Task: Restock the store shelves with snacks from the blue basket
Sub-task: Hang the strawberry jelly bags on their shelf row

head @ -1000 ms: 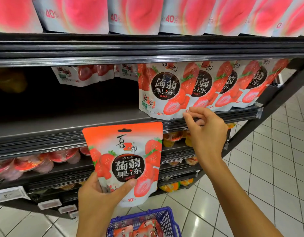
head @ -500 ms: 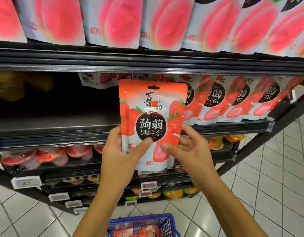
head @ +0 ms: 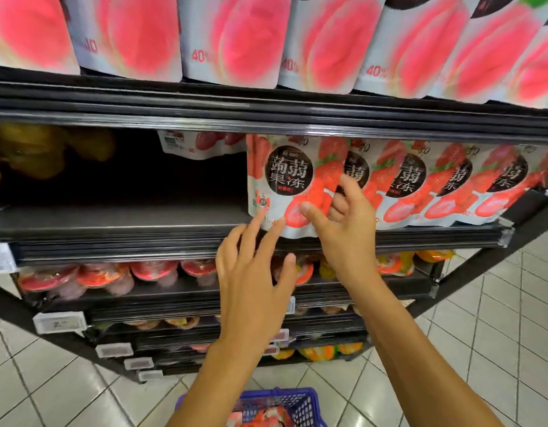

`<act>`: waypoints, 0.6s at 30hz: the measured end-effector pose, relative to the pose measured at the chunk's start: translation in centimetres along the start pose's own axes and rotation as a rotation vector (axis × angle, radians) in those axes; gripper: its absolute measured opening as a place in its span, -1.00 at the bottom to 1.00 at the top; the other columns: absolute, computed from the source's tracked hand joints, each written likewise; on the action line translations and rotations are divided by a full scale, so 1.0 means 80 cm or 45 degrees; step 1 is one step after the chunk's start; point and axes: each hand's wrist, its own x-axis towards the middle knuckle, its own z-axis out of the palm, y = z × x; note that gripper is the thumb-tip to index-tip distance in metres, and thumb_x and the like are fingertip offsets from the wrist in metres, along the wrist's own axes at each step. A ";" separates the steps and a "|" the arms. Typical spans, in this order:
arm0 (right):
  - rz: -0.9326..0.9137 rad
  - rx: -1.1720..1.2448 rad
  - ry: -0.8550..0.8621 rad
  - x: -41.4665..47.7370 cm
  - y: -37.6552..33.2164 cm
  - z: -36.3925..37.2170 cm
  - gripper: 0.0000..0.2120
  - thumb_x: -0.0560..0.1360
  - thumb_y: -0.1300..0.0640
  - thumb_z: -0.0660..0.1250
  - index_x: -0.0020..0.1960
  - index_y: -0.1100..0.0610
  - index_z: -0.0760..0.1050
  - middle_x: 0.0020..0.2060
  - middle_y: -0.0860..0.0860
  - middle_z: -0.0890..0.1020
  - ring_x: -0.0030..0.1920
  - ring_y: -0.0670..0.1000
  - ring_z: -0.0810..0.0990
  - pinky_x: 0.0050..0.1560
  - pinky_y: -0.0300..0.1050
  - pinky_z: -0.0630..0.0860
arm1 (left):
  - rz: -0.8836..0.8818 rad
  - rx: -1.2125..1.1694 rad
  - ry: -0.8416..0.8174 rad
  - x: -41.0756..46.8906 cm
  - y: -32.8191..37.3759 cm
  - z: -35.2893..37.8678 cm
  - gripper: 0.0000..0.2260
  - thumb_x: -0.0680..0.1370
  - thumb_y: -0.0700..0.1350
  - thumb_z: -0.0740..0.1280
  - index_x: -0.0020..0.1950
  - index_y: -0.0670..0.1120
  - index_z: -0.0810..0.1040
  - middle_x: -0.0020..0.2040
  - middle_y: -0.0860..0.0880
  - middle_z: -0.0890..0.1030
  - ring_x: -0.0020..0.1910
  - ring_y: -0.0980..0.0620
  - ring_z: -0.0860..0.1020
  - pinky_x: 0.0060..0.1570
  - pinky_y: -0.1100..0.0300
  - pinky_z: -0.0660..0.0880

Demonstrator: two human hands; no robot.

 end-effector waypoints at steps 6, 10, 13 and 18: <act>-0.051 -0.476 0.003 -0.020 0.013 -0.023 -0.74 0.50 0.17 0.46 0.11 -0.09 0.54 -0.15 -0.27 0.64 -0.05 -0.31 0.62 -0.08 -0.45 0.54 | 0.008 0.117 -0.038 -0.005 -0.010 0.013 -0.49 0.58 0.11 0.16 0.54 0.22 0.18 0.58 0.14 0.13 0.49 -0.06 0.11 0.45 -0.26 0.13; 0.097 -0.760 0.110 -0.027 0.022 -0.027 -0.84 0.49 0.12 0.46 0.07 0.03 0.66 -0.29 -0.26 0.62 -0.24 -0.21 0.64 -0.08 -0.13 0.64 | 0.003 0.154 -0.022 -0.006 -0.011 0.015 -0.47 0.57 0.11 0.17 0.54 0.22 0.18 0.59 0.13 0.14 0.48 -0.10 0.12 0.45 -0.28 0.11; 0.136 -0.732 0.174 -0.023 0.026 -0.020 -0.86 0.48 0.12 0.47 0.04 0.07 0.68 -0.27 -0.15 0.68 -0.25 -0.16 0.67 -0.07 -0.05 0.65 | -0.008 0.232 -0.014 -0.004 -0.007 0.016 -0.48 0.57 0.15 0.09 0.55 0.20 0.18 0.59 0.10 0.16 0.48 -0.13 0.14 0.47 -0.25 0.04; 0.170 -0.681 0.167 -0.019 0.029 -0.001 -0.83 0.49 0.11 0.46 0.07 -0.01 0.59 -0.28 -0.21 0.63 -0.25 -0.09 0.67 -0.06 0.04 0.63 | -0.054 0.310 -0.002 0.000 -0.014 0.018 -0.45 0.57 0.10 0.19 0.56 0.17 0.18 0.59 0.09 0.17 0.49 -0.16 0.14 0.47 -0.22 -0.07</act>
